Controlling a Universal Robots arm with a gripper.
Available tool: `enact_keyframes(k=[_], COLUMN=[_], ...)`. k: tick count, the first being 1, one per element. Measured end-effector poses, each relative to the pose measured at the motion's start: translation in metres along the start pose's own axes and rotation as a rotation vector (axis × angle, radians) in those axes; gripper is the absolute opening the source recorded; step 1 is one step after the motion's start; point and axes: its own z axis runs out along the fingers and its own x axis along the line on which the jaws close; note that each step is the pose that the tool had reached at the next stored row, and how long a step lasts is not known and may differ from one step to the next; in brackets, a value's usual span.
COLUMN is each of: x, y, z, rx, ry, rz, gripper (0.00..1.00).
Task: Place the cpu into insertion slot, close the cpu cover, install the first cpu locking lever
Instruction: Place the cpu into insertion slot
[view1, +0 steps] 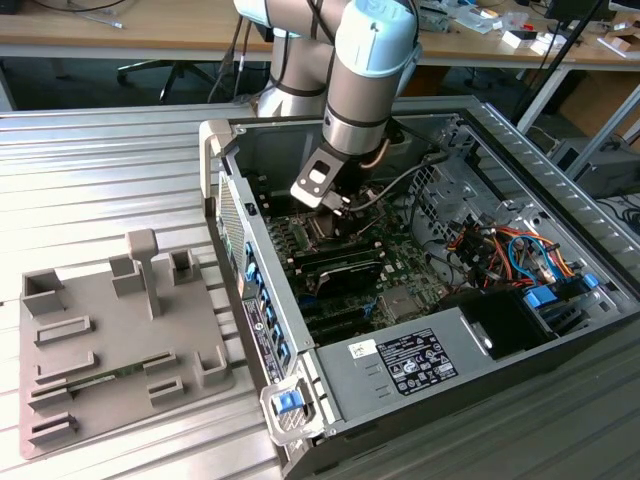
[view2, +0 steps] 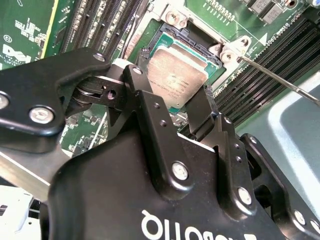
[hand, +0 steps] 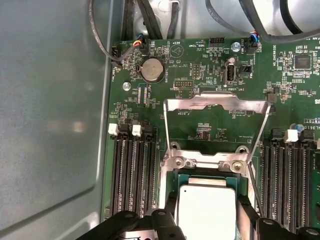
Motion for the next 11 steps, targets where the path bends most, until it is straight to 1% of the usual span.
enact_keyframes(k=[2, 11], x=[-0.0001, 0.0000], y=[-0.0003, -0.0003], z=[0.0039, 0.0041], rx=[0.0000, 0.0000], ry=[-0.0005, -0.0004], rz=[0.005, 0.005], gripper=[0.55, 0.55])
